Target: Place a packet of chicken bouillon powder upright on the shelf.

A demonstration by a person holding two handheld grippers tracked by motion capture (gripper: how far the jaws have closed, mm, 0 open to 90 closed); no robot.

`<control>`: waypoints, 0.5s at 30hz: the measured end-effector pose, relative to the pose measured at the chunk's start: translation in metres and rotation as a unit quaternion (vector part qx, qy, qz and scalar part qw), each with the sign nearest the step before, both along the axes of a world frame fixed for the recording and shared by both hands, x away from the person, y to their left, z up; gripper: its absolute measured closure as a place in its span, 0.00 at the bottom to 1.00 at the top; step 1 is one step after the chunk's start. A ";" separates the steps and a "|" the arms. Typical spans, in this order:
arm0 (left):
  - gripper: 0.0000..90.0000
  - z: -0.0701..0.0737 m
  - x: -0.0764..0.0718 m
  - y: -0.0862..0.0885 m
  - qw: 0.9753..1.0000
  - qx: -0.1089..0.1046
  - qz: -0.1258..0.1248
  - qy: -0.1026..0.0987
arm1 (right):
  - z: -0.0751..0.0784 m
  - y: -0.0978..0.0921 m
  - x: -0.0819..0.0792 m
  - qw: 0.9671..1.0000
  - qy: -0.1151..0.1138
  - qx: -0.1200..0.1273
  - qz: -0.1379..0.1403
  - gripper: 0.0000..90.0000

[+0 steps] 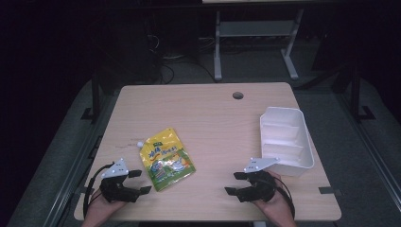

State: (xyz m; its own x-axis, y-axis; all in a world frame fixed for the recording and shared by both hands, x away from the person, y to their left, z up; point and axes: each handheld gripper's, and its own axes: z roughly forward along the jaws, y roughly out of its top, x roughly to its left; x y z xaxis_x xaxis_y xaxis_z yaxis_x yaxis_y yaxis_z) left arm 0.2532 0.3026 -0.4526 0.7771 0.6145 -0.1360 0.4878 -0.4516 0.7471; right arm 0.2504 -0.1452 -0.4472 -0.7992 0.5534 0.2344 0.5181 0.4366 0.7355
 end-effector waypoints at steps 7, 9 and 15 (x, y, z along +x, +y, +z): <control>0.26 -0.001 0.003 0.002 1.000 -0.004 0.004 0.007 | 0.000 0.014 0.006 1.000 0.003 -0.003 0.015 0.38; 0.26 -0.001 0.003 0.002 1.000 -0.005 0.006 0.009 | 0.000 0.016 0.007 1.000 0.006 -0.004 0.016 0.38; 0.26 -0.002 0.004 0.003 1.000 -0.006 0.010 0.016 | 0.006 0.030 0.015 1.000 0.008 -0.002 0.029 0.41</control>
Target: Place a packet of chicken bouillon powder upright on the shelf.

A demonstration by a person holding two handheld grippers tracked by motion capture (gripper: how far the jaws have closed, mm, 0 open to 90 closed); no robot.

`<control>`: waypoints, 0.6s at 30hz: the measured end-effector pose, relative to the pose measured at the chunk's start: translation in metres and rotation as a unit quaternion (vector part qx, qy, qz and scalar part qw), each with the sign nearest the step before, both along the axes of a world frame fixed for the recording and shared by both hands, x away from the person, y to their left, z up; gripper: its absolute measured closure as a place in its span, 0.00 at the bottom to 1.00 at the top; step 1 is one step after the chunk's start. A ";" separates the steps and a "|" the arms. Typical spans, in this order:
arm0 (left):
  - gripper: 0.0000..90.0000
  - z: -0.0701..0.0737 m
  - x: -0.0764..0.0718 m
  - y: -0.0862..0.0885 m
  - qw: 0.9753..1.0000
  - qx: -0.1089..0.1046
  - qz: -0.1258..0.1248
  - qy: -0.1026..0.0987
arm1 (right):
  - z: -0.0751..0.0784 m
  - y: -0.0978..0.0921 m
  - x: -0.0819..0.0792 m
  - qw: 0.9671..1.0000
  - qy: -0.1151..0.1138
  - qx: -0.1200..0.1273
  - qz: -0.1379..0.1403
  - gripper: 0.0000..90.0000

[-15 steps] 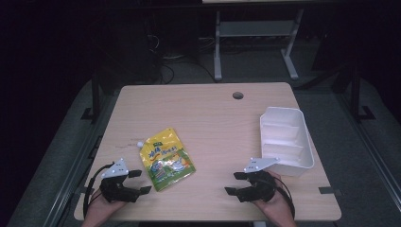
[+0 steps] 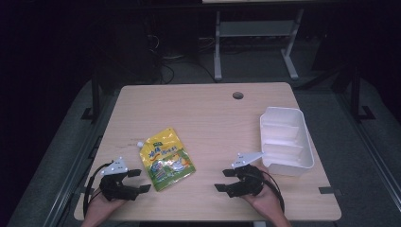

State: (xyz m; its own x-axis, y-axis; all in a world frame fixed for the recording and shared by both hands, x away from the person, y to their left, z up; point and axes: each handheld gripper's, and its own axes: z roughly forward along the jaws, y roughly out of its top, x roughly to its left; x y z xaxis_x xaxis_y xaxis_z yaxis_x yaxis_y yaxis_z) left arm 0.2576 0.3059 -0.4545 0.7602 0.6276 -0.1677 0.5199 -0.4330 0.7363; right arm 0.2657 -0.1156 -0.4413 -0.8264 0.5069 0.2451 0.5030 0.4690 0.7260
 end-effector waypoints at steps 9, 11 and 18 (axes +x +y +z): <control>0.26 0.000 0.002 0.007 1.000 -0.013 0.016 0.013 | 0.017 0.034 0.027 1.000 0.004 -0.013 0.010 0.52; 0.26 0.000 0.003 0.009 1.000 -0.013 0.017 0.012 | 0.019 0.043 0.034 1.000 0.006 -0.018 0.014 0.56; 0.26 0.000 0.005 0.012 0.999 -0.017 0.024 0.012 | 0.029 0.070 0.052 0.999 0.010 -0.020 0.023 0.64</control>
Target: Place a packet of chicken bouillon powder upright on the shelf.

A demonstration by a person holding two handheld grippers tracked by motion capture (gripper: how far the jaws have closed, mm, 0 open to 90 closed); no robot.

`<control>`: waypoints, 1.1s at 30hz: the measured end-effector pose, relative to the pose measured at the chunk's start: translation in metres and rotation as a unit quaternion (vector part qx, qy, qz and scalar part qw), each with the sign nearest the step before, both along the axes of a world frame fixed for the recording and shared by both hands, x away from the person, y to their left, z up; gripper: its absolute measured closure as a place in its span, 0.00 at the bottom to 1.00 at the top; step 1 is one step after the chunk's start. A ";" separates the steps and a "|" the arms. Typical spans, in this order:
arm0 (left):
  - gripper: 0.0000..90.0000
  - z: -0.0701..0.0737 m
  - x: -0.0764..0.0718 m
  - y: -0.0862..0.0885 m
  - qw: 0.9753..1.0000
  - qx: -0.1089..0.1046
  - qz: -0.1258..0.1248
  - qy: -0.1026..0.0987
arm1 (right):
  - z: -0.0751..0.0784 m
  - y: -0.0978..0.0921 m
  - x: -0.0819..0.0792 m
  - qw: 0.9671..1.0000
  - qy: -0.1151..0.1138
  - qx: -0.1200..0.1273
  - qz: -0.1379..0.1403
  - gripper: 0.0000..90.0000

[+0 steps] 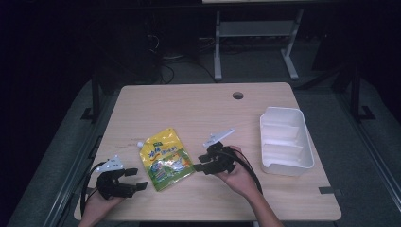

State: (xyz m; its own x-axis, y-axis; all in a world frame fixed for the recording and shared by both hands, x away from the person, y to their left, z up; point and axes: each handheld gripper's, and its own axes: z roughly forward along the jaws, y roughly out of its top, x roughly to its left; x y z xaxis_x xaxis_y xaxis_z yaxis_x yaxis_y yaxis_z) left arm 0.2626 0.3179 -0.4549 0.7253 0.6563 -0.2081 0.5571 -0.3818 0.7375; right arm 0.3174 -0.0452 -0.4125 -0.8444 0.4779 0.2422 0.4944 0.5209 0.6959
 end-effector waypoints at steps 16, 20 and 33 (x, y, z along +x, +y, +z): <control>0.26 -0.001 0.006 0.005 1.000 -0.001 0.017 0.004 | -0.005 0.061 0.025 0.999 0.020 -0.031 0.025 0.68; 0.26 -0.001 0.006 0.005 1.000 -0.002 0.020 0.005 | -0.009 0.071 0.027 0.999 0.021 -0.039 0.028 0.66; 0.26 0.000 0.008 0.005 1.000 -0.004 0.030 0.003 | -0.024 0.082 0.034 0.997 0.028 -0.065 0.015 0.62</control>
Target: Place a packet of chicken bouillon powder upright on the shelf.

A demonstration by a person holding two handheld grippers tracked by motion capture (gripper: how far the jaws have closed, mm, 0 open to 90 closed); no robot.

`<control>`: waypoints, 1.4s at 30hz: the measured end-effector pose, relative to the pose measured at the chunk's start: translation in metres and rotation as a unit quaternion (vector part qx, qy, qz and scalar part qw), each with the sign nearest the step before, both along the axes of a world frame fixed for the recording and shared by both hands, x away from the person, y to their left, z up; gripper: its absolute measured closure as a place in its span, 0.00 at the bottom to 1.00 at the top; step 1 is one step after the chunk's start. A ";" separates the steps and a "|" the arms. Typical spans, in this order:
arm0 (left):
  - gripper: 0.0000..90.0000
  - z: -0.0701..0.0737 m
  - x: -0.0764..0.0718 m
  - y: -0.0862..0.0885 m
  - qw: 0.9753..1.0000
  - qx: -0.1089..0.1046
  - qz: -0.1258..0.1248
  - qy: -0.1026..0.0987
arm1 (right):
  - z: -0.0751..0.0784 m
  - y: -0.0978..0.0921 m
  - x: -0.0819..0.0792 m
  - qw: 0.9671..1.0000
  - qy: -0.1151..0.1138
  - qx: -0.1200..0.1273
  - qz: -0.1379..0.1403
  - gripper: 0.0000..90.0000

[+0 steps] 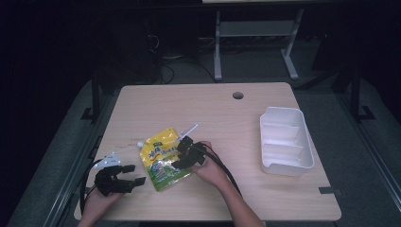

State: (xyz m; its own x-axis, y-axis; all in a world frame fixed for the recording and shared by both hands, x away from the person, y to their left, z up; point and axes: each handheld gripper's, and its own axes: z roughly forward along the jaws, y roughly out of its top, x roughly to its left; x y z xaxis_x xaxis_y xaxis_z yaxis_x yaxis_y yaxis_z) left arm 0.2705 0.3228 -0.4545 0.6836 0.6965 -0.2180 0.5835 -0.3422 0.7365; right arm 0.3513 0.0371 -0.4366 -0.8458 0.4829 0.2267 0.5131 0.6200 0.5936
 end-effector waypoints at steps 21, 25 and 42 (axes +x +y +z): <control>0.27 0.003 0.015 -0.005 0.999 -0.008 0.026 0.018 | -0.006 0.005 -0.003 1.000 -0.020 -0.018 -0.003 0.64; 0.30 0.006 0.023 -0.008 0.999 -0.003 0.032 0.025 | -0.006 0.005 -0.004 1.000 -0.020 -0.017 -0.006 0.64; 0.40 0.003 0.057 -0.009 0.994 0.001 0.083 0.065 | -0.006 0.005 -0.004 0.999 -0.025 -0.021 -0.005 0.64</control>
State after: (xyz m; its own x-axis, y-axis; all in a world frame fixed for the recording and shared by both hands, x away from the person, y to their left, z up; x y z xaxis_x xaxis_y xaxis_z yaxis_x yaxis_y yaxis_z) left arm 0.3280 0.3140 -0.4516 0.5258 0.7976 -0.2956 0.7220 -0.2347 0.6509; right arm 0.3469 0.0425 -0.4423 -0.8510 0.4990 0.1636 0.4893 0.6402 0.5922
